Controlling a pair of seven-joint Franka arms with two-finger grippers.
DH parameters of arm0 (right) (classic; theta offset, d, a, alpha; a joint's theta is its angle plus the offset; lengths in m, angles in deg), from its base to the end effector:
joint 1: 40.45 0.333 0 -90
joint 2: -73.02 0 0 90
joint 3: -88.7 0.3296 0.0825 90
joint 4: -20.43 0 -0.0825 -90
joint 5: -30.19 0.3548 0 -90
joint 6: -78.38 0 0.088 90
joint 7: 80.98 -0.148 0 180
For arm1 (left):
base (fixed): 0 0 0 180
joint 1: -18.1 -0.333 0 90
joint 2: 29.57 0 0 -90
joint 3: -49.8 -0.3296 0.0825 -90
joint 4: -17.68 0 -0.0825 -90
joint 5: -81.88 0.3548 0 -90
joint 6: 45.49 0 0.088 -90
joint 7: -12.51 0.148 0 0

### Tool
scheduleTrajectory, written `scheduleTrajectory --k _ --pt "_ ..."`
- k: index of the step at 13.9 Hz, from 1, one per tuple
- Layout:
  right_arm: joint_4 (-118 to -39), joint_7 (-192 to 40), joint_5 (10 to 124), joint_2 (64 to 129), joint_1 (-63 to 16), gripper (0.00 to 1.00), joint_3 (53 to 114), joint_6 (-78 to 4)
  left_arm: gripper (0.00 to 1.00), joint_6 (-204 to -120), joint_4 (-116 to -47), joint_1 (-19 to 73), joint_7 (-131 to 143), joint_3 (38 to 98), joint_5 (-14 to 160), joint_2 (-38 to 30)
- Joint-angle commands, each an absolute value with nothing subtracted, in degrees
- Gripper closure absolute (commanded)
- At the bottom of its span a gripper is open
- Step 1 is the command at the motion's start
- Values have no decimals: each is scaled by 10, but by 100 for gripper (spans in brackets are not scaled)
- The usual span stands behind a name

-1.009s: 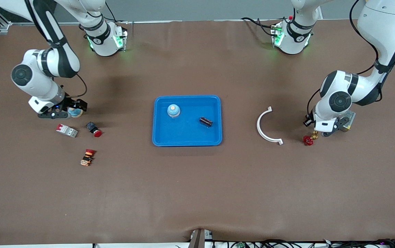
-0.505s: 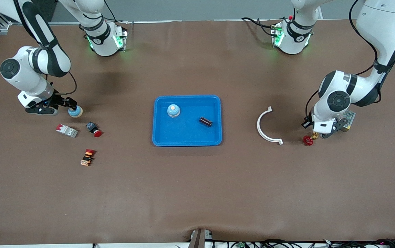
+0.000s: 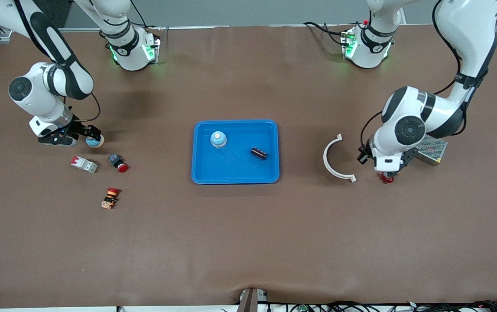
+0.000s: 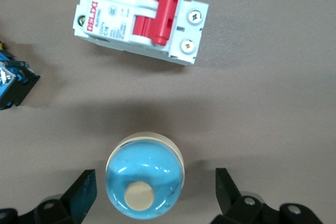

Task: Place electrolytic capacitor and blue bell in tray
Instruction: 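Grasp the second capacitor with the left gripper and lift it, then lower the capacitor into the tray and open the left gripper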

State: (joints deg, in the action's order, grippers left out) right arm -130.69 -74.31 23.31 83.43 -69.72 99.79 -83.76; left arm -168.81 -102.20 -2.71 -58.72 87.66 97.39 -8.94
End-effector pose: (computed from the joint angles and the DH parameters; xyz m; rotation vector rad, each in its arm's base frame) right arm 0.4028 -0.1234 0.1864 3.1320 -0.1414 0.0234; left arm 0.5139 -0.1352 0.2603 -2.7724 -1.1387 0.2348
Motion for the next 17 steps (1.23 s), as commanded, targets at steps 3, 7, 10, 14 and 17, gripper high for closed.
scheduleTrajectory --k 3,7,10,14,17 --pt "-1311 -787 230 837 -682 0 1011 -851 100 -1672 -964 38 -724 906 950 -58" --pt "-1311 -783 230 840 -680 0 1011 -853 100 -1672 -905 125 -849 906 951 -14" --pt "-1312 -778 229 842 -681 0 1010 -858 100 -1680 -874 184 -915 905 952 16" --pt "-1312 -776 225 847 -684 0 1010 -861 100 -1691 -850 233 -1015 902 959 49" --pt "-1312 -774 225 848 -686 0 1009 -860 100 -1739 -850 263 -1128 894 966 68"
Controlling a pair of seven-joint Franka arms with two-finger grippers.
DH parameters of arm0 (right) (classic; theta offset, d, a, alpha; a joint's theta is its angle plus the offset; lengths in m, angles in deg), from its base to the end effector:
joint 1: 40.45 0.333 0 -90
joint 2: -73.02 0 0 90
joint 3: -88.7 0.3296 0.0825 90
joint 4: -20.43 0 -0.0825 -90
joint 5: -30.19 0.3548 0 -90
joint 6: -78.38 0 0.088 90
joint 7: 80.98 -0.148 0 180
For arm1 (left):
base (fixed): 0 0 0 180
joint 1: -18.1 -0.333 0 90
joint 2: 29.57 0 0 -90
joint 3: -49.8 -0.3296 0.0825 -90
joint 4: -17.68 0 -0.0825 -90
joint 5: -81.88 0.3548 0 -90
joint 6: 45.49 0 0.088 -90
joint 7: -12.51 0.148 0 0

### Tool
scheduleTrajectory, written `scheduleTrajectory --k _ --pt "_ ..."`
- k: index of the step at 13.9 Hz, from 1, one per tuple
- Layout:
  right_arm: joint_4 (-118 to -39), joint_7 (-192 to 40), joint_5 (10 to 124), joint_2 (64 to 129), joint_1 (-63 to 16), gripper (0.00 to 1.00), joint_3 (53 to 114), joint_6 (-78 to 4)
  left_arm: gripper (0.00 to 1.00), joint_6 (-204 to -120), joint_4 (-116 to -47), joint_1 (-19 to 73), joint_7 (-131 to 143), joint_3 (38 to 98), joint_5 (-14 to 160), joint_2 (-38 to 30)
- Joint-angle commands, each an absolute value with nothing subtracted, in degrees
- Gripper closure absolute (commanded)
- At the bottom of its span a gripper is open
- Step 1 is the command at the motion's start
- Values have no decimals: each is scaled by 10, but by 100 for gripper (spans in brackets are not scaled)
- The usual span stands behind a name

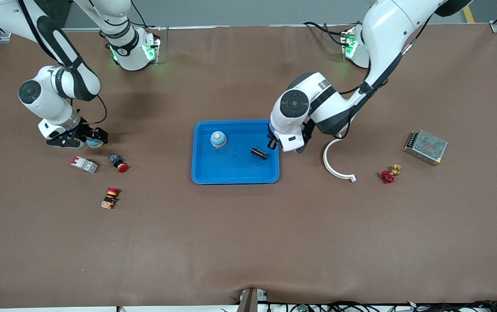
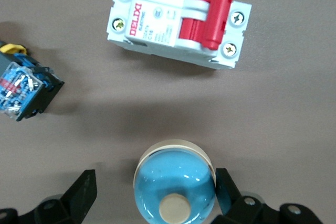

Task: Place electrolytic capacitor and blue bell in tray
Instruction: 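Lower the capacitor into the tray and open the left gripper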

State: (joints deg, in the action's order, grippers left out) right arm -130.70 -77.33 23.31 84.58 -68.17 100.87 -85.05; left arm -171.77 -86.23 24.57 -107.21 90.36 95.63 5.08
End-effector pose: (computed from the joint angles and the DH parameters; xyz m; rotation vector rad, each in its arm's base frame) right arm 0.4087 -0.1036 0.1805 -3.1342 0.1529 -0.0323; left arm 0.4561 -0.4223 0.2578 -2.5576 -1.7440 0.3081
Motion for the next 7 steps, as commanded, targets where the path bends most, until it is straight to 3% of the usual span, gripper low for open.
scheduleTrajectory --k 1,7 --pt "-1312 -762 225 848 -687 0 1009 -860 100 -1749 -850 272 -1148 893 969 75" --pt "-1312 -755 225 855 -699 0 1009 -861 100 -1763 -850 306 -1201 879 997 114"
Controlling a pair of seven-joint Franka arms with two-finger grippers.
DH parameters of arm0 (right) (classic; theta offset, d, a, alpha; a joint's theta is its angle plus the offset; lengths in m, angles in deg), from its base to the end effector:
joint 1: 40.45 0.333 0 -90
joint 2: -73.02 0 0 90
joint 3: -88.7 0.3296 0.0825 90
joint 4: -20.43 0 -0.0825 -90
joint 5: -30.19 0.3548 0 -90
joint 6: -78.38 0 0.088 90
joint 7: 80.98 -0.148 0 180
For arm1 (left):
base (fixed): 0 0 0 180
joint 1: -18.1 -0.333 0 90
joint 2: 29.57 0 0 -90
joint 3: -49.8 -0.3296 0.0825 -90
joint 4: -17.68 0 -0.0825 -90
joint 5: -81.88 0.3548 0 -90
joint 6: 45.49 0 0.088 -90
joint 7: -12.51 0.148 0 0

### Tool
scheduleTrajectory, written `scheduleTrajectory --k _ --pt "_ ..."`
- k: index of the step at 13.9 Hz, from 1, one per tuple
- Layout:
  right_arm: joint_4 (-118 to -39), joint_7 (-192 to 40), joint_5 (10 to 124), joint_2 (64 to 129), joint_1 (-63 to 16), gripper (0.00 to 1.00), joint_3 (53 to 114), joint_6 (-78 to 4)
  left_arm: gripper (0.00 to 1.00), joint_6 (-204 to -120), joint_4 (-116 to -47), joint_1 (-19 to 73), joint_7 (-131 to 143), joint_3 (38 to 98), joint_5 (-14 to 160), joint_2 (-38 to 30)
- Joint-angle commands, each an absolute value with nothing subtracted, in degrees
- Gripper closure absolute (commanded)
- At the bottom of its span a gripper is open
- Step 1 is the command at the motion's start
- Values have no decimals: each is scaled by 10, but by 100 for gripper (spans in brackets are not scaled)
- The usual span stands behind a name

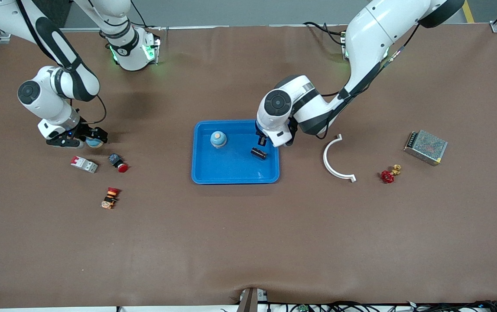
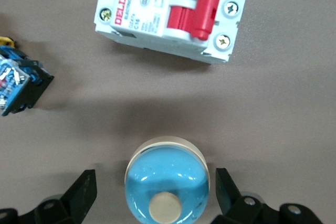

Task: Place electrolytic capacitor and blue bell in tray
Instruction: 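Lower the capacitor into the tray and open the left gripper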

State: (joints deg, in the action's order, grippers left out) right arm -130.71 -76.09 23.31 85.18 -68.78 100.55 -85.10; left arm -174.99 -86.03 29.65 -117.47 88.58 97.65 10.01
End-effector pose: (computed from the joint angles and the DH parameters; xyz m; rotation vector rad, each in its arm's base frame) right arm 0.4055 -0.1096 0.1761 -3.1316 0.1442 -0.0179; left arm 0.4290 -0.4528 0.2126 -2.4302 -1.8532 0.3243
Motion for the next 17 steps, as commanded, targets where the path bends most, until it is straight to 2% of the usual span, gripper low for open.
scheduleTrajectory --k 1,2,4,5,6,7,8,11,15,17 --pt "-1312 -755 225 855 -698 78 1009 -861 100 -1767 -850 307 -1201 878 997 120" --pt "-1312 -767 225 856 -697 100 1010 -861 100 -1771 -850 309 -1201 877 997 124" --pt "-1311 -769 225 854 -697 100 1010 -855 100 -1774 -850 312 -1201 872 1002 129" --pt "-1310 -774 225 852 -695 100 1011 -853 87 -1774 -850 314 -1201 868 1003 130" --pt "-1309 -785 225 850 -692 100 1013 -848 59 -1774 -850 316 -1200 865 1003 130" --pt "-1307 -804 225 844 -688 100 1017 -834 26 -1774 -850 316 -1199 864 1003 130" --pt "-1303 -834 225 835 -678 100 1024 -810 0 -1774 -849 317 -1199 864 1003 128" --pt "-1294 -960 234 800 -621 100 1049 -747 0 -1769 -843 306 -1195 864 1024 102" --pt "-1264 -1163 234 798 -506 100 1074 -739 0 -1721 -802 287 -1155 865 1060 62" --pt "-1224 -1260 235 801 -441 100 1074 -701 0 -1687 -784 265 -1101 868 1060 43"
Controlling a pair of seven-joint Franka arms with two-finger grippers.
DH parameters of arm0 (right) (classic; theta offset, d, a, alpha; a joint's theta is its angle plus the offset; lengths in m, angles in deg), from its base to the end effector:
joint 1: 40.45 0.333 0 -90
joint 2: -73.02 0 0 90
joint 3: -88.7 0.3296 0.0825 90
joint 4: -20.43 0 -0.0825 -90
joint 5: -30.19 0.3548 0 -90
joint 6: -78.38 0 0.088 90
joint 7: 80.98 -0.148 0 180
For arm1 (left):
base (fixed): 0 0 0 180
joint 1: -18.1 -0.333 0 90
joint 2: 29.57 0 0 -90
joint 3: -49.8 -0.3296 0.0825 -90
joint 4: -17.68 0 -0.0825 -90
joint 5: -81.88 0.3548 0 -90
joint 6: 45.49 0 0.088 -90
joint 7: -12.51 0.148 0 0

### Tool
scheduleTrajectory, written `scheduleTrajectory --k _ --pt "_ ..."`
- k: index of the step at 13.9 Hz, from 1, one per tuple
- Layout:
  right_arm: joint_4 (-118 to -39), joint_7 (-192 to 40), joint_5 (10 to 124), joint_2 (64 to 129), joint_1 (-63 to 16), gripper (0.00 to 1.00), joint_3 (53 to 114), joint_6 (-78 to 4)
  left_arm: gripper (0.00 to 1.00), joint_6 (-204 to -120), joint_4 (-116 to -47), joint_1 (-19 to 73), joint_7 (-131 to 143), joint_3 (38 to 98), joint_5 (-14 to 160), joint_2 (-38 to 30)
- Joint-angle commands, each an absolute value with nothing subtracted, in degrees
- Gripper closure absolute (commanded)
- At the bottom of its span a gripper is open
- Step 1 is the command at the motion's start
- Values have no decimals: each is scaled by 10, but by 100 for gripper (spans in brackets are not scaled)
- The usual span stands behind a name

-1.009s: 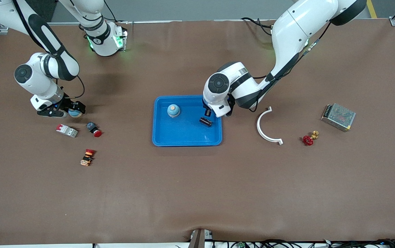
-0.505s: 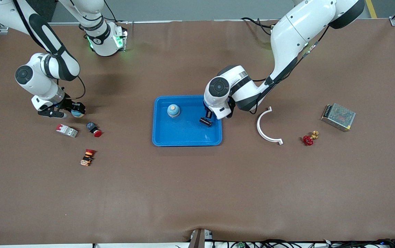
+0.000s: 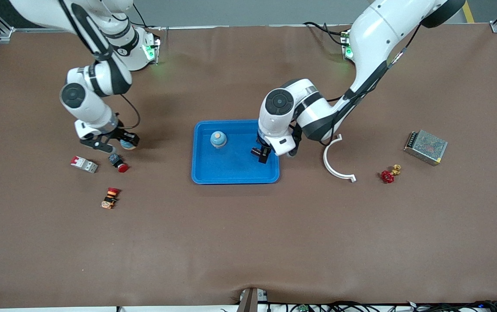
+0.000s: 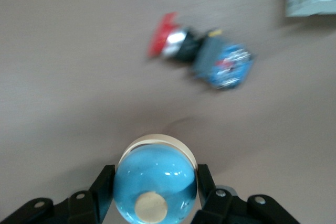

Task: Place electrolytic capacitor and blue bell in tray
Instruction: 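Lower the capacitor into the tray and open the left gripper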

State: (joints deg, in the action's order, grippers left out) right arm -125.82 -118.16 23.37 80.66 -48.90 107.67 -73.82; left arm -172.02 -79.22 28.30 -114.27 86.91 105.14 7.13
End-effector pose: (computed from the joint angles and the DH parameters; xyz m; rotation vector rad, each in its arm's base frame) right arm 0.4319 0.0851 0.2192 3.0723 -0.5617 -0.0216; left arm 0.4971 -0.4329 0.2718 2.5258 1.8154 -0.0624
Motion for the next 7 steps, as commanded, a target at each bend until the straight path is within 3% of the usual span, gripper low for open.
scheduleTrajectory --k 1,7 --pt "-1203 -1308 239 803 -407 100 1074 -686 0 -1673 -779 256 -1075 868 1060 34" --pt "-1126 -1433 290 841 -310 100 1072 -664 0 -1625 -771 177 -866 869 1059 -26"
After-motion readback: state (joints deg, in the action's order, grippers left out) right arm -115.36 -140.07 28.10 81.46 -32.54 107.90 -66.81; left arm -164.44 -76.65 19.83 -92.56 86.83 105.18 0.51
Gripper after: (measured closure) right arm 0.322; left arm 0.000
